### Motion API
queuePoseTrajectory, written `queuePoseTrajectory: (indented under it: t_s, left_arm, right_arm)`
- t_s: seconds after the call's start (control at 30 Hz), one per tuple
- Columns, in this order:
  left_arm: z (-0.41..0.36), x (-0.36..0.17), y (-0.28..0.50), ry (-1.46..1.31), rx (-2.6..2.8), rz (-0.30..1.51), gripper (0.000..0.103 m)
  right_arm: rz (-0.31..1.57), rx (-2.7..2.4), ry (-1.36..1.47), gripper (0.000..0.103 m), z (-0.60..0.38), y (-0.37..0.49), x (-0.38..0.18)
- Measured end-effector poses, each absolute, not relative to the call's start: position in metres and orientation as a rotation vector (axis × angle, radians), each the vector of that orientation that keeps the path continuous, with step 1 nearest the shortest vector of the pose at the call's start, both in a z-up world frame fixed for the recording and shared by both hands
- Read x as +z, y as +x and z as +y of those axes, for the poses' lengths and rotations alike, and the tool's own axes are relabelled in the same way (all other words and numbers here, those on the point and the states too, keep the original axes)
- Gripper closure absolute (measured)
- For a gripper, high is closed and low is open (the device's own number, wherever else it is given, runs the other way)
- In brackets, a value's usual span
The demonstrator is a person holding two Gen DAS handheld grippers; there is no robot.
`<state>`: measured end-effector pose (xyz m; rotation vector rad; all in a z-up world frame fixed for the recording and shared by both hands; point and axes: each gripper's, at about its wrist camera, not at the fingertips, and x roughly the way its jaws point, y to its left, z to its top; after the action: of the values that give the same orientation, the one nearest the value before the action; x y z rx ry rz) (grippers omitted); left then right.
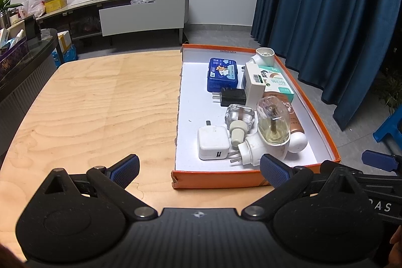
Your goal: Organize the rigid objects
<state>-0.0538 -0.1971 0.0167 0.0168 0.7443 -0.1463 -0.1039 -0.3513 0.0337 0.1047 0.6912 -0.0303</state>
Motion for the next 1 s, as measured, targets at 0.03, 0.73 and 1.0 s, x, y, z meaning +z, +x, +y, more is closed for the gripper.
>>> queuePoseTrajectory:
  t_s: [0.03,0.73,1.0]
  left_arm:
    - [-0.197,0.0164,-0.0538,0.017,-0.145,0.745,0.0]
    - [-0.1995,0.0129,-0.054,0.027,-0.163,0.754,0.0]
    - [-0.2,0.0132,-0.0539,0.024,-0.176,0.752,0.0]
  right_arm:
    - [0.691,-0.029,0.105,0.006,-0.3513,-0.1039,0.0338]
    - [0.695,-0.022,0.103,0.006,-0.3482,-0.1016,0.0303]
    - [0.695,-0.022,0.103,0.006,-0.348,-0.1015,0.0304]
